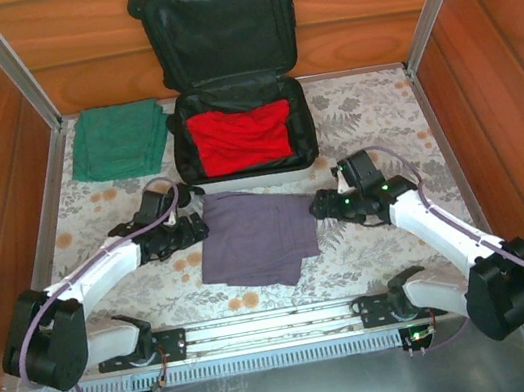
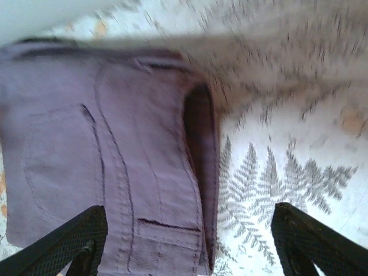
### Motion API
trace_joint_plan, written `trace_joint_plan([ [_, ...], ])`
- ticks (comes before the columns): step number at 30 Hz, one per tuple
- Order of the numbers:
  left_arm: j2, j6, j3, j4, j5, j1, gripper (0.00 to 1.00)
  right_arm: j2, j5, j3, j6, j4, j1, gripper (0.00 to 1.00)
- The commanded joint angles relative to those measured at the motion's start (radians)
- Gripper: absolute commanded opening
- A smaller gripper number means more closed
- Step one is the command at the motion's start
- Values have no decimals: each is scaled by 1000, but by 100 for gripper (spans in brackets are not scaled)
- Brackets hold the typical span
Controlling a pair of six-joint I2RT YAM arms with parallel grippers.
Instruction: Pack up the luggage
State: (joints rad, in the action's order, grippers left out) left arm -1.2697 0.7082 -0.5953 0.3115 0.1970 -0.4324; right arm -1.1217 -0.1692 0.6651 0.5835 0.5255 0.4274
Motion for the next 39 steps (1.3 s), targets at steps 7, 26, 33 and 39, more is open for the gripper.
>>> trace_joint_plan([
  [7, -170, 142, 35, -225, 144, -17, 97, -170, -210, -56, 108, -212, 28, 82],
  [26, -424, 310, 36, -275, 82, -109, 57, -569, -139, 5, 234, -366, 252, 68],
  [33, -392, 287, 31, -294, 86, -137, 17, -573, -25, 73, 193, -292, 287, 15],
  [39, -214, 235, 22, -290, 12, -208, 0, -446, 31, 127, 87, -286, 347, 0],
])
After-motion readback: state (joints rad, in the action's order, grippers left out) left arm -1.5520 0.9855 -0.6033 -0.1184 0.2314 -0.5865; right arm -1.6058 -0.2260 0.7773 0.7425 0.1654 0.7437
